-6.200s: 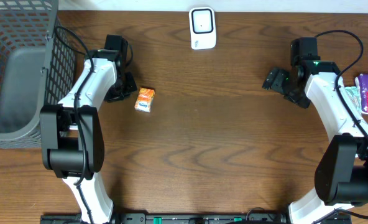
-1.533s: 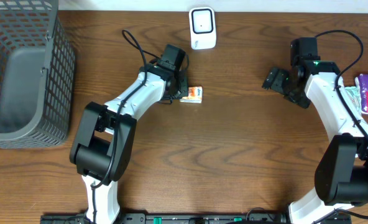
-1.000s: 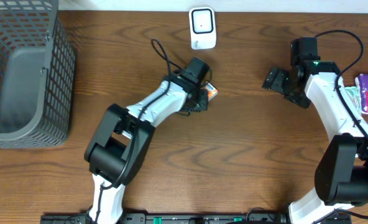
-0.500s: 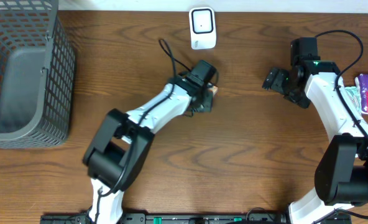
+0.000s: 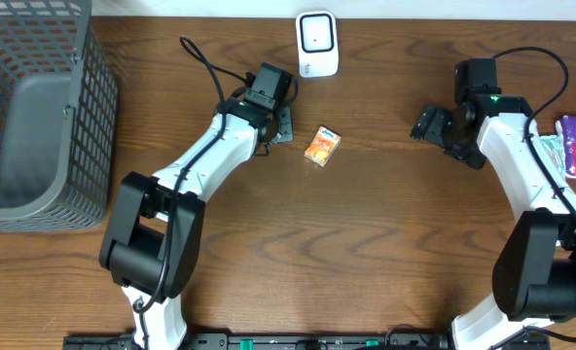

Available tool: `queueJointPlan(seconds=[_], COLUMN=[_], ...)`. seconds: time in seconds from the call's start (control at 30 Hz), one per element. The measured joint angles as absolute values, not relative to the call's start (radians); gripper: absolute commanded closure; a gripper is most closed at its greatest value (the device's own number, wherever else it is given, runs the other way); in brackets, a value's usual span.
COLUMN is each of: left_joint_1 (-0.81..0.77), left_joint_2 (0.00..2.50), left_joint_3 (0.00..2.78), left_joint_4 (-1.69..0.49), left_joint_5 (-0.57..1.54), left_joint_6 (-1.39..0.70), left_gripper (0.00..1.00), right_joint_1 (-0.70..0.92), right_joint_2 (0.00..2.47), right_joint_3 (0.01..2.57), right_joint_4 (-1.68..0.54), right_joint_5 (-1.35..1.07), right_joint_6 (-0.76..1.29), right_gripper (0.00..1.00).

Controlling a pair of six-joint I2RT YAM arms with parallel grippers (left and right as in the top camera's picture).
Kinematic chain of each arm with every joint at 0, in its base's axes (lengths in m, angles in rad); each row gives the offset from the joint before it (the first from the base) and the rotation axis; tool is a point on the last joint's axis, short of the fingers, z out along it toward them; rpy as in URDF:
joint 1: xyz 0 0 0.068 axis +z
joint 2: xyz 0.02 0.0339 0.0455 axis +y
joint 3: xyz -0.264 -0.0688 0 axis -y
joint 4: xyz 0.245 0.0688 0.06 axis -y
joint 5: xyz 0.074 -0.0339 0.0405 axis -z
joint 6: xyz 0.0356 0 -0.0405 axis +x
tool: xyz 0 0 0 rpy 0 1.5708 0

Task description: Scan the item barcode

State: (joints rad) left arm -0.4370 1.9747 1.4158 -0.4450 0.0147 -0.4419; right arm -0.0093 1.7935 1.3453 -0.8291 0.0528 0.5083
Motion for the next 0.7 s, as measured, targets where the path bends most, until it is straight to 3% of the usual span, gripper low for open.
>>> queueJointPlan(seconds=[0.7], left_joint_1=[-0.534], left_joint_2=[2.085], left_joint_3=[1.416], left_joint_4=[-0.389], left_joint_5=[0.069], left_joint_6=[-0.449], left_gripper=[0.92], right_joint_1=[-0.009], right_joint_2=[1.794], right_joint_3=[1.345], right_joint_4=[-0.829], right_joint_5=[0.053], right_joint_6=[0.508], right_gripper=[0.01])
